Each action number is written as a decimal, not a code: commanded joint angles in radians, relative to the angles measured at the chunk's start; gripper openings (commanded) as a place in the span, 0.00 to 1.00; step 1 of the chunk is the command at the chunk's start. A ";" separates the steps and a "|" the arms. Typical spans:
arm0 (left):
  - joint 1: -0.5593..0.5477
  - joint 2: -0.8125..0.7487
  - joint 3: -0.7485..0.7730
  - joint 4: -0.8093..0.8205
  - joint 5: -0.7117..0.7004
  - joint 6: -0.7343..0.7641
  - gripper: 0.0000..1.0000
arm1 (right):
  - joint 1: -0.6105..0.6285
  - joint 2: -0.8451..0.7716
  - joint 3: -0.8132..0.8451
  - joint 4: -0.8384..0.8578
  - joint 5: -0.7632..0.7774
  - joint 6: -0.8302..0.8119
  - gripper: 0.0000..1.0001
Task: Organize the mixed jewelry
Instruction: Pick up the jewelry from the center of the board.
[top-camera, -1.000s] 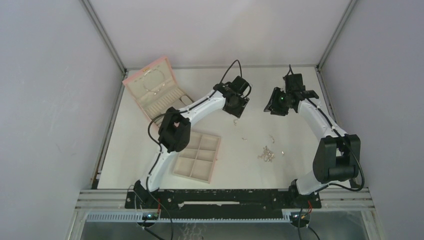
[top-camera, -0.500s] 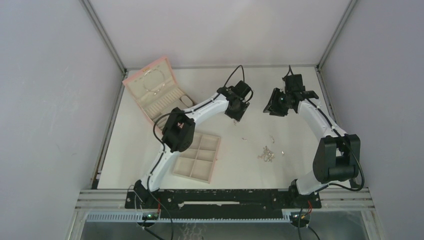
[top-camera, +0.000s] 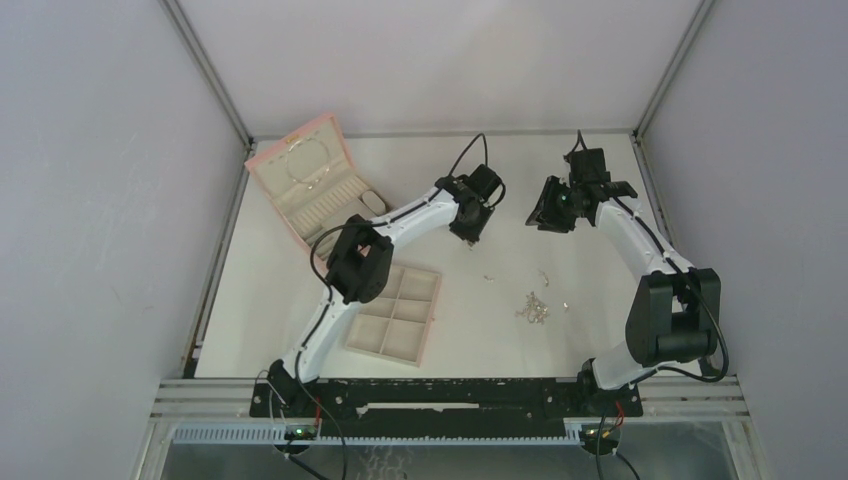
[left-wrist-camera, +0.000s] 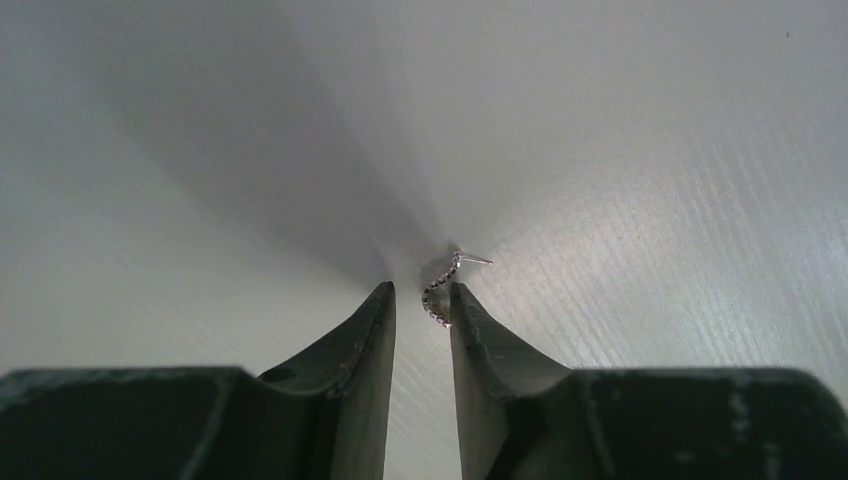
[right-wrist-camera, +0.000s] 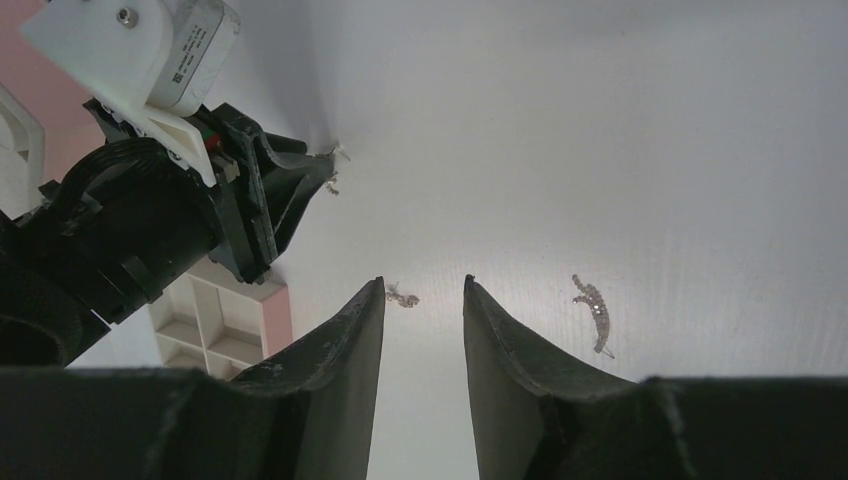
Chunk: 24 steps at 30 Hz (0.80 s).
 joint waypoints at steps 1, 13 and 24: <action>-0.002 -0.005 -0.008 0.005 -0.011 0.006 0.30 | -0.008 -0.003 0.001 0.024 -0.014 -0.020 0.43; -0.010 -0.082 -0.102 -0.007 0.088 -0.113 0.16 | -0.008 -0.004 0.000 0.019 -0.020 -0.025 0.41; -0.015 -0.136 -0.143 -0.020 0.163 -0.213 0.28 | -0.003 -0.013 -0.024 0.030 -0.040 -0.026 0.36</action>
